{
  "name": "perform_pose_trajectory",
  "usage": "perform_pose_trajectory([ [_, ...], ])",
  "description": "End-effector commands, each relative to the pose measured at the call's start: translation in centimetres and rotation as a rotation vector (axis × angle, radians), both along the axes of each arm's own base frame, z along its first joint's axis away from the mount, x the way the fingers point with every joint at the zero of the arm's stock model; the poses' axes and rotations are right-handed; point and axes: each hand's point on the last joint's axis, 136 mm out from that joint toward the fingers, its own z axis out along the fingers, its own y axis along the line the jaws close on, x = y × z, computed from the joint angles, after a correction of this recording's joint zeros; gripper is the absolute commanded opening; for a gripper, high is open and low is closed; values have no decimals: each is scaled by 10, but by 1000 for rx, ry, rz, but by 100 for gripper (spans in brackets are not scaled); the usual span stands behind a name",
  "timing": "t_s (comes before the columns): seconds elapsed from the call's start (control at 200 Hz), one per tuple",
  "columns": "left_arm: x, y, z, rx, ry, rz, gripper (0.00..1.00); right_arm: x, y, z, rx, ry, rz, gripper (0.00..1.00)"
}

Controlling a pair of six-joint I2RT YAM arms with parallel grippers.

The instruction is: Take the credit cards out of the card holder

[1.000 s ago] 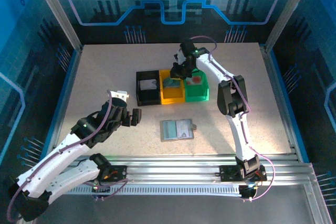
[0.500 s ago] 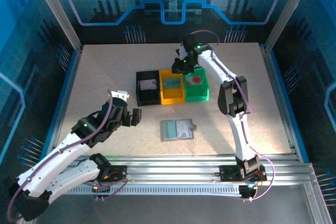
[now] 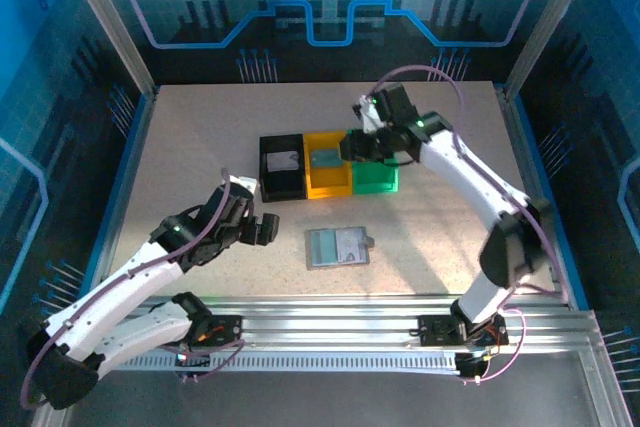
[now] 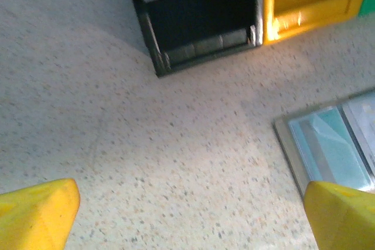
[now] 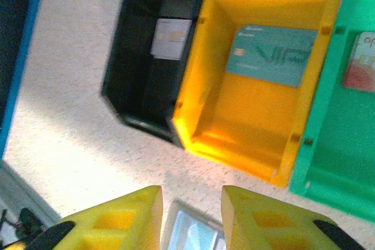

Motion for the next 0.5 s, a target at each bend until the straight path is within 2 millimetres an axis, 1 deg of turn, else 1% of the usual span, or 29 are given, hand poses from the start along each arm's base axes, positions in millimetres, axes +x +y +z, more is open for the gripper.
perform_pose_trajectory([
  [0.0, -10, -20, 10, -83, 68, -79, 99, -25, -6, -23, 18, 15, -4, 32],
  [0.035, -11, -24, 10, -100, 85, -84, 99, -37, -9, -30, 15, 25, 0, 32],
  [0.04, -12, -25, 11, -103, 88, -87, 99, -41, -11, -37, 7, 40, 1, 32],
  [0.155, -18, -38, 8, -146, 184, -79, 99, -79, -19, -63, 3, 76, 14, 31],
  [0.24, -22, -52, 5, -179, 262, -68, 99, -99, -26, -80, 18, 92, 10, 29],
  [0.255, -23, -56, 5, -187, 271, -67, 99, -100, -26, -79, 25, 87, 8, 28],
  [0.275, -23, -60, 4, -196, 282, -63, 99, -106, -31, -89, 18, 107, -1, 27],
  [0.355, -27, -82, 0, -248, 318, -68, 99, -118, -34, -102, 35, 122, 0, 25],
  [0.495, -33, -121, -13, -354, 386, -52, 99, -128, -36, -119, 46, 149, -5, 22],
])
